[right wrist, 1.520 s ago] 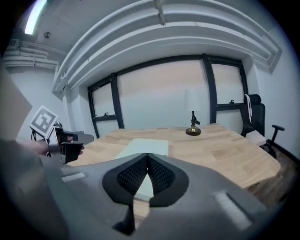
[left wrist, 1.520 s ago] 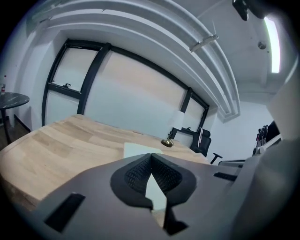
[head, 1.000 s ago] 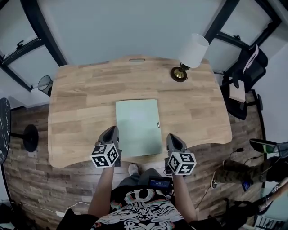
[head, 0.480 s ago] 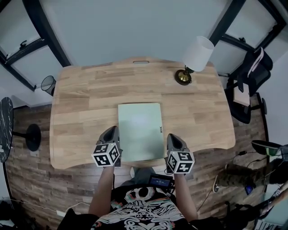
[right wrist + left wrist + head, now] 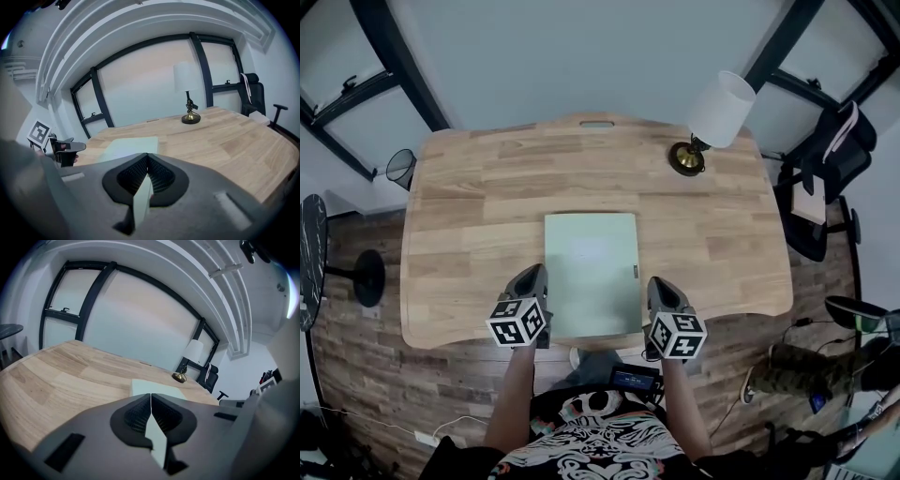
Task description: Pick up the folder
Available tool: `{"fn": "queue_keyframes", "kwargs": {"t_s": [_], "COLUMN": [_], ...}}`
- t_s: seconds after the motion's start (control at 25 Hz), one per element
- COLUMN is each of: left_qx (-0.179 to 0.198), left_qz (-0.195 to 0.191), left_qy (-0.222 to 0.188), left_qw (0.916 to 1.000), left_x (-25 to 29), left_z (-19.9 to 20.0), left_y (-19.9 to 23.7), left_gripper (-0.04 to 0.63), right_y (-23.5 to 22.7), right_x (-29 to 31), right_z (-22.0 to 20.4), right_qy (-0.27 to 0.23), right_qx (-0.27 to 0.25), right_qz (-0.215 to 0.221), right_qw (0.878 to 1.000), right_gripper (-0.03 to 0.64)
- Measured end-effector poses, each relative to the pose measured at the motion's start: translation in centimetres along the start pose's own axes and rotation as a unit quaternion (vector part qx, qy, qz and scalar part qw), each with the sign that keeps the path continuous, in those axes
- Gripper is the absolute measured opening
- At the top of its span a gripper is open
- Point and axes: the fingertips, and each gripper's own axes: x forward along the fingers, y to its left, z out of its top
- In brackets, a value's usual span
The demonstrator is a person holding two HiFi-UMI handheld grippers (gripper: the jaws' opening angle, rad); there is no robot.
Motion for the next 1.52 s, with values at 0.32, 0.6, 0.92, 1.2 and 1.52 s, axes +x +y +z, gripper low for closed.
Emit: {"fn": "queue_keyframes", "kwargs": {"t_s": [0.32,0.6,0.92,1.2,1.52], "left_qx": [-0.01,-0.036,-0.069,-0.103,-0.106], "left_qz": [-0.002,-0.022,-0.046,-0.067,-0.046], "left_qy": [0.034,0.055,0.081,0.086,0.124], "left_qw": [0.9994,0.9976,0.9933,0.9887,0.9855], "left_x": [1.2,2.2,3.4,4.5,5.4], "left_z": [-1.8,-3.0,-4.6,-5.4,-7.0], "left_y": [0.5,0.6,0.5,0.4,0.7], "left_gripper": [0.01,0.084,0.222,0.281,0.285], "right_y": [-0.7,-0.8,-0.1,0.2,0.3], "right_x": [2.2,4.3,6.3,7.6,8.1], "right_z": [-1.8,-3.5,-4.6,-4.9,-5.0], "right_qy": [0.044,0.083,0.115,0.122,0.111], "right_qx": [0.009,0.043,0.092,0.125,0.152], "right_qz": [0.015,0.049,0.091,0.11,0.118], "right_qw": [0.999,0.994,0.985,0.979,0.975], "right_gripper": [0.006,0.045,0.194,0.236,0.238]}}
